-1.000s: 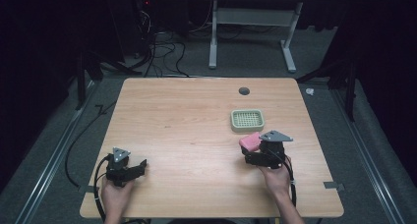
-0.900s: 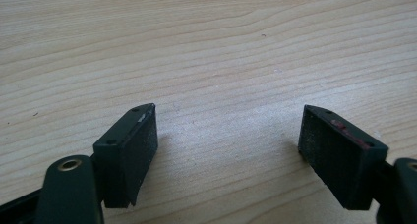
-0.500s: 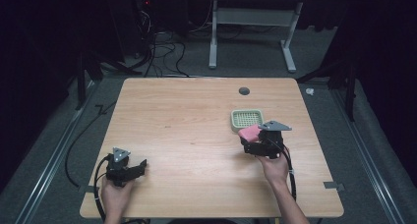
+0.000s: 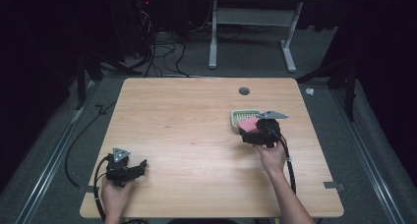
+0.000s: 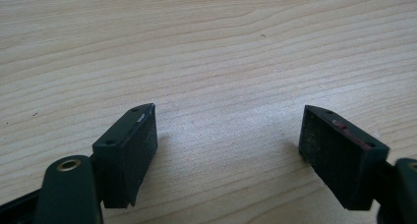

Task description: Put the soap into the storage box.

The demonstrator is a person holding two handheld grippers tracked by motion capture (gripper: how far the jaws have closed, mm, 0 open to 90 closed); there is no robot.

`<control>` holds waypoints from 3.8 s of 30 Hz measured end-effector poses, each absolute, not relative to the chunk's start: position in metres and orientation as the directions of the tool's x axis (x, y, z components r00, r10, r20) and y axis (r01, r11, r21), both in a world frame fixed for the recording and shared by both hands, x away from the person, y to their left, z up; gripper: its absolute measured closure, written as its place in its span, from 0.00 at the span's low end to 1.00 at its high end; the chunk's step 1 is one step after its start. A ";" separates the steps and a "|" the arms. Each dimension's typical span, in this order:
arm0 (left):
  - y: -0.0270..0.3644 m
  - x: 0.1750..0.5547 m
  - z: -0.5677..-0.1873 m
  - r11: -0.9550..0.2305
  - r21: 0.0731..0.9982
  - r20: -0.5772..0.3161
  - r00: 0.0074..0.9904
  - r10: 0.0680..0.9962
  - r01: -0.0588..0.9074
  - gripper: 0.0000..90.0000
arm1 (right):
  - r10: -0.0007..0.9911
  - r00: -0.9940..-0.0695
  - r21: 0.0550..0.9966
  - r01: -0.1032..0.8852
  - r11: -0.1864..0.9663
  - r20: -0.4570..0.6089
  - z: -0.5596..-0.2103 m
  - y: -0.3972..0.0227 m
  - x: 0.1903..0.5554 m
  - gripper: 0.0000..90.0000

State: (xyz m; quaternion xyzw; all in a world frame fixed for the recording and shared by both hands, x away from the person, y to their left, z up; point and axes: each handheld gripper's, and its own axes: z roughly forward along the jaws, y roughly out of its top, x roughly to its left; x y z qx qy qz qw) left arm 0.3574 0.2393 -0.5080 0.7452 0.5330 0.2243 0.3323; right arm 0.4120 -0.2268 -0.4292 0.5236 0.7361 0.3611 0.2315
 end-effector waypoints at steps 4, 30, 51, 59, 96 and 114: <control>0.239 0.358 -0.508 -0.209 0.737 -0.020 0.330 0.944 0.642 0.25 | 0.941 -0.339 0.771 0.606 0.197 0.025 -0.426 -0.225 0.417 0.15; 0.239 0.358 -0.508 -0.209 0.738 -0.020 0.331 0.943 0.642 0.25 | 0.969 -0.240 0.707 0.696 0.125 0.065 -0.446 -0.220 0.479 0.15; 0.239 0.358 -0.508 -0.209 0.738 -0.021 0.331 0.943 0.642 0.25 | 0.985 -0.165 0.685 0.723 0.091 0.043 -0.463 -0.216 0.496 0.15; 0.239 0.357 -0.508 -0.211 0.736 -0.022 0.333 0.943 0.644 0.25 | 0.987 -0.157 0.667 0.738 0.103 0.022 -0.463 -0.213 0.496 0.15; 0.239 0.357 -0.508 -0.210 0.738 -0.021 0.332 0.943 0.641 0.25 | 0.984 -0.169 0.660 0.746 0.090 0.057 -0.469 -0.218 0.493 0.14; 0.239 0.358 -0.508 -0.211 0.738 -0.020 0.333 0.943 0.641 0.25 | 0.970 -0.231 0.729 0.677 0.106 0.074 -0.442 -0.229 0.475 0.18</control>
